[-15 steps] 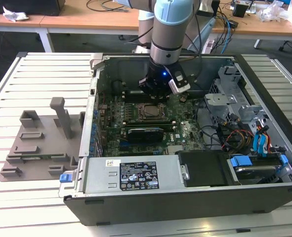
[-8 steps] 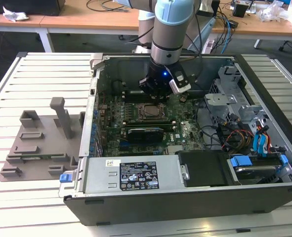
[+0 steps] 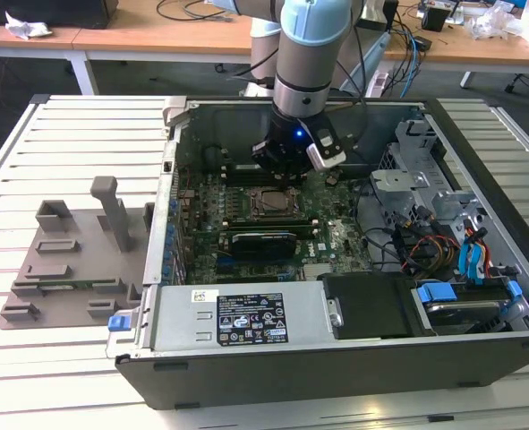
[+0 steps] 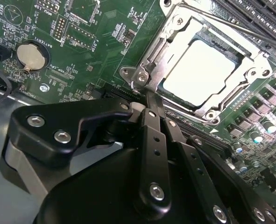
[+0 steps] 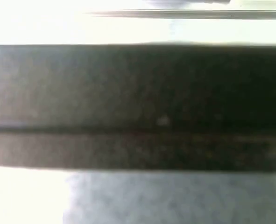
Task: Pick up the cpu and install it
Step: 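Install the first cpu locking lever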
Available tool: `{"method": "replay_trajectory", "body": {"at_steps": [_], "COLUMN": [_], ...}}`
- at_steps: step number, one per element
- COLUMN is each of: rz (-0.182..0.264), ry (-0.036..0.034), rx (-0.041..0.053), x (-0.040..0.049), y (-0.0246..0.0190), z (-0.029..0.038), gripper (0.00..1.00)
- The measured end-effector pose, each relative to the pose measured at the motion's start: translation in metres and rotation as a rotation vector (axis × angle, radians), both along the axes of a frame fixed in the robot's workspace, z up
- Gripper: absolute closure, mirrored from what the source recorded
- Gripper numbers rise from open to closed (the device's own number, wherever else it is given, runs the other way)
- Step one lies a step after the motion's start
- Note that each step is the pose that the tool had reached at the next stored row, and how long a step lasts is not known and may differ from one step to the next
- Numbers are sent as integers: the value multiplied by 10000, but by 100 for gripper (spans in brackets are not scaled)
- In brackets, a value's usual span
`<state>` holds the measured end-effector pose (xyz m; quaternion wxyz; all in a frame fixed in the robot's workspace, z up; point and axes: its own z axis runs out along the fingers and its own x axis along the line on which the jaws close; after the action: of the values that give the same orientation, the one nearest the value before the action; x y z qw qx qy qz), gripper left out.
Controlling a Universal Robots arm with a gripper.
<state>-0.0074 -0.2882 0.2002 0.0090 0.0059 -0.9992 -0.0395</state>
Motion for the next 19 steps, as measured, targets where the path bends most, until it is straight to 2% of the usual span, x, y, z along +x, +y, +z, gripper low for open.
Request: {"method": "replay_trajectory", "body": {"at_steps": [2,6,8,9,12,14,16,17,19], "rz": [-1,0,-2,-1,1,-1,-1,0,0], "ry": [2,2,2,3,2,3,3,2,2], "rx": [-1,-12,-92,-166,-481,-731,-904,-1050,-1183], "x": [0,-1,-1,-1,0,-1,-1,-1,-1], "y": [3,-5,-21,-27,-54,-89,-115,-136,-164], "z": [43,83,89,94,104,108,111,114,127], "gripper": [89,89,89,89,89,89,89,89,89]}}
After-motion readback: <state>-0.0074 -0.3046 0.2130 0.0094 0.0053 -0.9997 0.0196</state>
